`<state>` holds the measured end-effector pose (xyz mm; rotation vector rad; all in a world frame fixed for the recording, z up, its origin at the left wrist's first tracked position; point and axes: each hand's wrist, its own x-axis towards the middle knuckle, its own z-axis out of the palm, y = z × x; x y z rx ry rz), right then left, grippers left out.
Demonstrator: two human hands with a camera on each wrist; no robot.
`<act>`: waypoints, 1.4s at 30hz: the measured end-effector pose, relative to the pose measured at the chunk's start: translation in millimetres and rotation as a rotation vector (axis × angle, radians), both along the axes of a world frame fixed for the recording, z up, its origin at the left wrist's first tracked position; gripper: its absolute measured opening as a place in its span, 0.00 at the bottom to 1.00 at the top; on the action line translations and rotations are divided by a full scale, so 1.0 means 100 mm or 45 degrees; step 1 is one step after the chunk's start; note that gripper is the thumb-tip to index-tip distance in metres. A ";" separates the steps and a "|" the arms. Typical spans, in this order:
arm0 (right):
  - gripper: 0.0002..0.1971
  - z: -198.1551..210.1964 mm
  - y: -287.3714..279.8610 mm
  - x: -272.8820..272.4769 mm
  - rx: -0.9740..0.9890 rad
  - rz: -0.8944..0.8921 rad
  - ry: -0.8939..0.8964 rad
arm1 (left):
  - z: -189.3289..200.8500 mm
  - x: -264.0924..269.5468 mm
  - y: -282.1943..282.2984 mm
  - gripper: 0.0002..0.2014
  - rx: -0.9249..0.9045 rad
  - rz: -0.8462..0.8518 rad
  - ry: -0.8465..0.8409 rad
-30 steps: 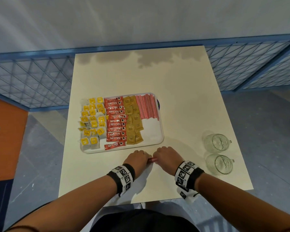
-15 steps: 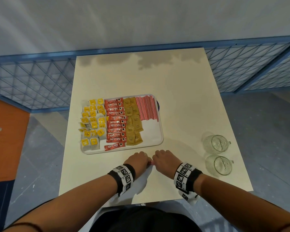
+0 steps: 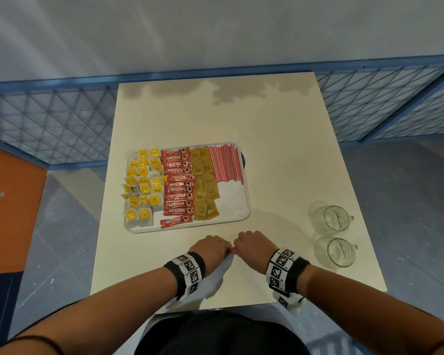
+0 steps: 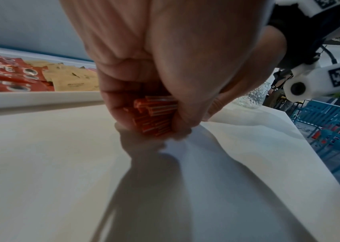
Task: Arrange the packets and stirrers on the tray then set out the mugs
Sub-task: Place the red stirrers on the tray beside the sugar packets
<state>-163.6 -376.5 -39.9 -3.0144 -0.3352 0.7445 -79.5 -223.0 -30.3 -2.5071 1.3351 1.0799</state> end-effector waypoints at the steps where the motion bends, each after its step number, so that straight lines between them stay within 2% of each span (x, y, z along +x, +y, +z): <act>1: 0.12 -0.03 0.00 0.00 -0.014 0.009 0.039 | 0.00 -0.01 0.01 0.14 0.010 -0.009 -0.003; 7: 0.15 -0.05 0.02 0.03 -0.019 0.030 0.016 | -0.01 -0.01 0.06 0.14 -0.011 -0.057 -0.014; 11: 0.17 -0.03 0.01 0.09 0.089 -0.068 0.061 | -0.03 0.00 0.10 0.16 -0.078 -0.030 -0.032; 13: 0.10 0.04 0.01 0.10 0.115 -0.032 -0.026 | -0.03 0.01 0.13 0.17 -0.098 -0.012 -0.023; 14: 0.07 0.04 -0.01 0.13 0.150 -0.034 0.006 | -0.03 0.03 0.14 0.17 -0.104 -0.010 -0.018; 18: 0.10 0.10 -0.09 0.18 0.381 -0.127 0.171 | 0.04 0.10 0.16 0.15 -0.162 0.049 0.070; 21: 0.16 0.23 -0.17 0.29 0.433 -0.180 0.296 | 0.12 0.16 0.14 0.13 -0.192 0.115 0.202; 23: 0.18 0.32 -0.22 0.37 0.507 -0.217 0.332 | 0.18 0.22 0.13 0.16 -0.220 0.148 0.228; 26: 0.20 0.47 -0.27 0.45 0.770 -0.415 0.247 | 0.25 0.32 0.12 0.21 -0.297 0.232 0.270; 31: 0.20 0.71 -0.37 0.61 1.256 -0.873 -0.075 | 0.42 0.46 0.11 0.21 -0.457 0.527 0.372; 34: 0.24 0.77 -0.34 0.72 1.287 -1.051 -0.191 | 0.53 0.52 0.07 0.21 -0.507 0.596 0.377; 38: 0.29 0.75 -0.19 0.79 1.241 -1.064 -0.236 | 0.61 0.57 -0.02 0.21 -0.577 0.667 0.425; 42: 0.25 0.71 -0.16 0.88 1.104 -1.056 -0.300 | 0.63 0.56 -0.07 0.20 -0.583 0.740 0.477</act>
